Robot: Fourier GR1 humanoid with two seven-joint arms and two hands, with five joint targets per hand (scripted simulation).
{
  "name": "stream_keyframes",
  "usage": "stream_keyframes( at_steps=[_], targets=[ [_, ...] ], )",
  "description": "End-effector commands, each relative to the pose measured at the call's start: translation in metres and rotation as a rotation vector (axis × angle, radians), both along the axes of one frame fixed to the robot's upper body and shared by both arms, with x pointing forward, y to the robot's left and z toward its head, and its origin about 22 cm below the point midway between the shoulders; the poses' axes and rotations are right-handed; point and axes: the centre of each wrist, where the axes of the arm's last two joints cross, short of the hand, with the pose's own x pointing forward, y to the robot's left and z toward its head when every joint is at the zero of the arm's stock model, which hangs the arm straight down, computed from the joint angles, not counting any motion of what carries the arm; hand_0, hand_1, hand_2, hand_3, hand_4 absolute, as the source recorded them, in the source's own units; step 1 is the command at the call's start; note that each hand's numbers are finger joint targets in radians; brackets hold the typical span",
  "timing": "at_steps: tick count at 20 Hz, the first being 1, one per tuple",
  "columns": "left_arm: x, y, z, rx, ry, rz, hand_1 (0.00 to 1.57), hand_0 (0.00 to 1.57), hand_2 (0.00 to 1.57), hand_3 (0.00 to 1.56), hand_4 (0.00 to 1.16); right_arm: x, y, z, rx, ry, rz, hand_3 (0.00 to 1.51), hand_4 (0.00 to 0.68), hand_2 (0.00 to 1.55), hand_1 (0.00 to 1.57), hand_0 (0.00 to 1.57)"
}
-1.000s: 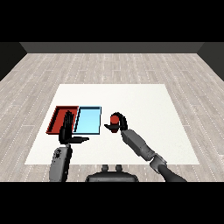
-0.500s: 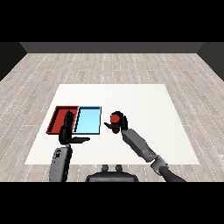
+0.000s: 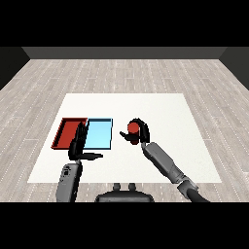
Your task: Pick the red can and put it in the red box
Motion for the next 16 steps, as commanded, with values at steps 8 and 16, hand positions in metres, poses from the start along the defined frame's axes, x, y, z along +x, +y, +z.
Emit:
stream_keyframes(
  at_steps=[8,16],
  targets=[
    [0.005,-0.049,0.02,-0.026,0.056,-0.189,0.0,0.0,0.0,0.0,0.0,-0.024,-0.013,0.058,0.034,-0.168,-0.02,1.41,0.602,1.46,1.56,1.56],
    [0.024,-0.08,0.039,0.008,0.076,-0.251,0.0,0.0,0.0,0.0,0.0,-0.031,-0.012,0.074,0.06,-0.232,0.015,1.4,0.636,1.46,1.57,1.57]
  ],
)
